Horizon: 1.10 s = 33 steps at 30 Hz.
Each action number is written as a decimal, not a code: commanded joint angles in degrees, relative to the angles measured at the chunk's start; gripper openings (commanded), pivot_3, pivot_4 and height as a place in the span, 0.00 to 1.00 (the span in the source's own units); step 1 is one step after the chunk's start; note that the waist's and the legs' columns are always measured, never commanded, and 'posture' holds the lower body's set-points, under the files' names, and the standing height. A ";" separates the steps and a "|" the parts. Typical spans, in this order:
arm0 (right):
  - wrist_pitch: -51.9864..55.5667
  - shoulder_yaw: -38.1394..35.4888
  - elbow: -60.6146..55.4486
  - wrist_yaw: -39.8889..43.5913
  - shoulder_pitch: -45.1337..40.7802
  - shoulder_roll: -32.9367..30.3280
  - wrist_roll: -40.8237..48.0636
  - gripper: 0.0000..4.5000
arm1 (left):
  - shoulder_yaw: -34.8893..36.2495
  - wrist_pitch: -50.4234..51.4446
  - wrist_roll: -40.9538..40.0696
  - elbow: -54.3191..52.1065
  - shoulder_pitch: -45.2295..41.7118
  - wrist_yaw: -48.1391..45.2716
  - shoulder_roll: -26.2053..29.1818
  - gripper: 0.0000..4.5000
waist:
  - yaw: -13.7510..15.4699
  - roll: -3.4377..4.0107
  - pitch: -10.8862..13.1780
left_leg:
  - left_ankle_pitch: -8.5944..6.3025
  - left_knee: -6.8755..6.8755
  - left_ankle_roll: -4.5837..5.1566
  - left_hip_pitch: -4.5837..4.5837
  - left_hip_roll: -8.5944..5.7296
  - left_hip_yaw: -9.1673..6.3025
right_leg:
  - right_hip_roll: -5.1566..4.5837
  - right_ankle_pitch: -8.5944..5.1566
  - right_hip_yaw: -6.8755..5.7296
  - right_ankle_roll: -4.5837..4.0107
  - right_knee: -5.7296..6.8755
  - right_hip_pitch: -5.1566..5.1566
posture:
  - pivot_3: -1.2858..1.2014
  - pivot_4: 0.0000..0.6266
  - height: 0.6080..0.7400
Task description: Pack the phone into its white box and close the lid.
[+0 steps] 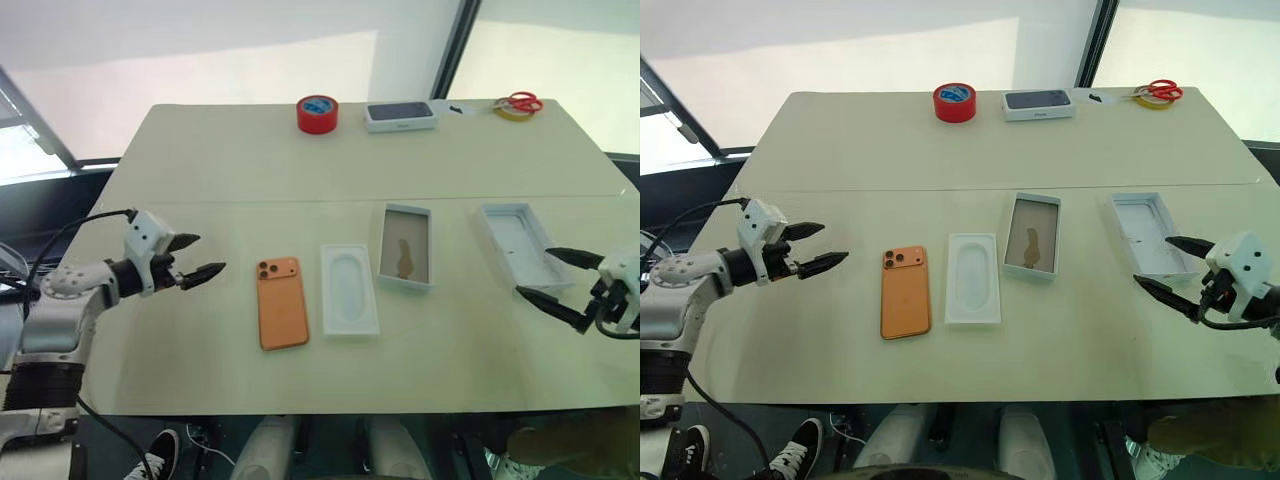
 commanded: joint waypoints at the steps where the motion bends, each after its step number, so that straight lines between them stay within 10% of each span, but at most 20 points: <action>1: 3.87 2.63 -8.04 -0.97 -2.90 1.21 2.93 1.00 | -0.48 16.76 -11.61 -10.75 -0.57 1.50 -2.63 0.98 | -0.02 0.00 0.00 | 0.00 0.01 0.00 -0.01 0.00 0.00 | 0.00 0.00 0.00 0.00 0.00 0.00 | 0.52 0.24 1.00; 8: 9.45 11.14 -16.95 0.83 -8.06 2.56 4.61 1.00 | -3.39 36.51 -21.03 -15.13 -7.32 15.84 -17.94 0.98 | 0.83 -0.13 0.07 | 0.01 0.21 0.01 -0.04 -0.02 -0.04 | 0.01 -0.03 -0.06 0.10 0.08 0.06 | 0.52 0.24 1.00; 30: 4.71 13.56 -11.75 -1.22 -11.15 6.84 0.27 1.00 | -11.44 58.20 -21.79 -6.33 -17.84 25.70 -27.06 0.98 | 1.34 -0.15 0.05 | 0.01 0.34 0.02 -0.01 -0.05 -0.02 | 0.02 0.08 -0.08 0.28 0.08 0.19 | 0.52 0.24 1.00; 33: 4.63 13.26 -12.01 -1.72 -11.12 7.02 0.13 1.00 | -11.70 57.21 -20.75 -5.55 -17.16 26.22 -27.10 0.80 | 1.36 -0.15 0.06 | 0.01 0.33 0.02 0.00 -0.05 -0.02 | 0.02 0.08 -0.08 0.28 0.08 0.19 | 0.52 0.24 1.00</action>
